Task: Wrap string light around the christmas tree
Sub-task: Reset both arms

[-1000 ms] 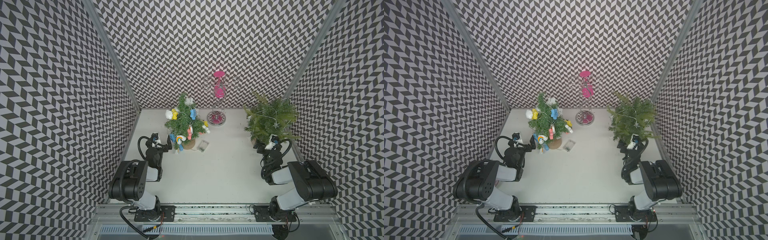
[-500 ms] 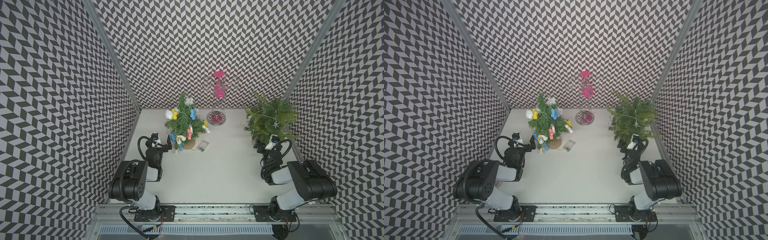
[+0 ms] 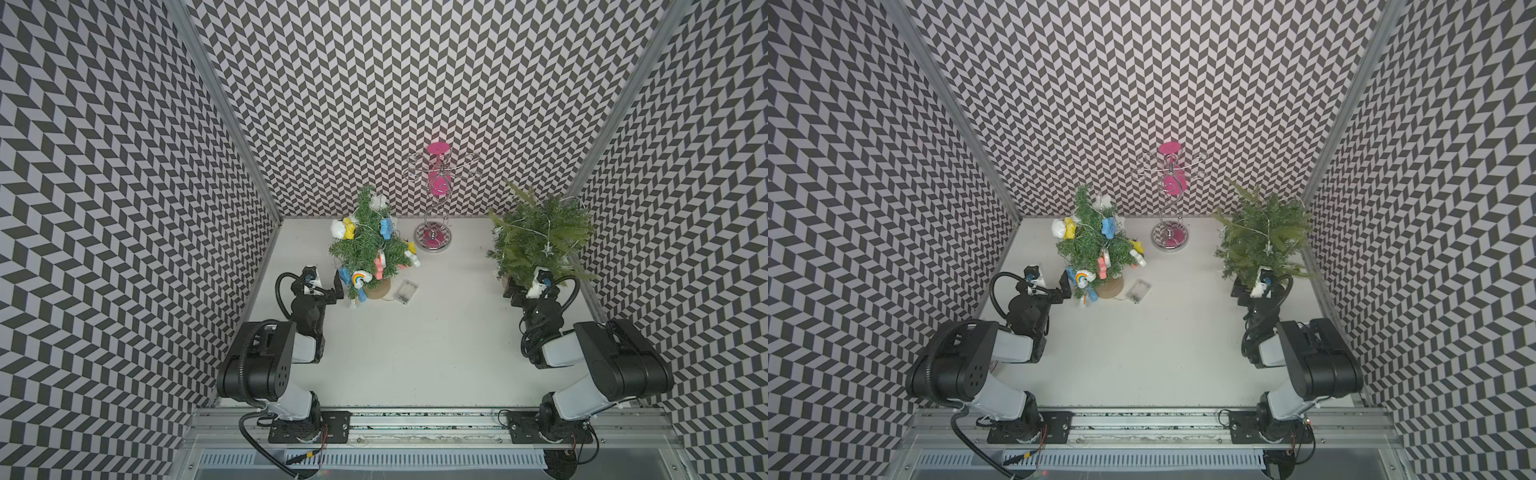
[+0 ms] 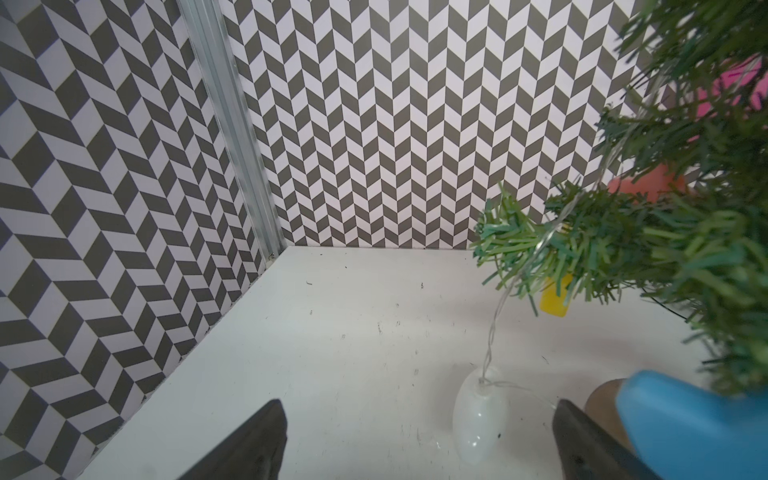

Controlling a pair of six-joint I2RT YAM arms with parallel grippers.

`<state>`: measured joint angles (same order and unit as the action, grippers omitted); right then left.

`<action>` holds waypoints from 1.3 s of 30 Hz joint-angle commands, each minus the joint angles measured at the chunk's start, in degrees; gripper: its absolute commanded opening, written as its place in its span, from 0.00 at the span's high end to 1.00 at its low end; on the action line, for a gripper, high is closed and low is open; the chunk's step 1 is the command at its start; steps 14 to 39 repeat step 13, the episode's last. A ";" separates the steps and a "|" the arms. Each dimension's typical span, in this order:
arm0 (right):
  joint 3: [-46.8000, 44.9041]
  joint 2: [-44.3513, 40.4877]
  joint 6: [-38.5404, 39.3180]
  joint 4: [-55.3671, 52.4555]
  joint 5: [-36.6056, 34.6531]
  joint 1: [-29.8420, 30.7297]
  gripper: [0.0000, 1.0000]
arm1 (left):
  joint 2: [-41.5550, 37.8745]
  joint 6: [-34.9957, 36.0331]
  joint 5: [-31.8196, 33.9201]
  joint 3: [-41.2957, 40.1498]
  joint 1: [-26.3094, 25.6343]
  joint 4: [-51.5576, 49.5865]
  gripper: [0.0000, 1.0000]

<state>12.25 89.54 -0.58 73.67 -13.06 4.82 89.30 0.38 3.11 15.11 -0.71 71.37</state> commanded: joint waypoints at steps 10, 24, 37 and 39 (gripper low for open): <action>2.24 0.34 0.30 1.17 0.18 -0.11 0.01 | -0.06 -0.22 -0.57 -0.19 -0.06 0.17 0.00; 1.06 0.83 0.22 4.94 1.87 -0.91 0.01 | -0.10 -0.23 -0.57 -0.22 -0.07 0.17 0.00; 1.06 0.83 0.22 4.94 1.87 -0.91 0.01 | -0.10 -0.23 -0.57 -0.22 -0.07 0.17 0.00; 1.06 0.83 0.22 4.94 1.87 -0.91 0.01 | -0.10 -0.23 -0.57 -0.22 -0.07 0.17 0.00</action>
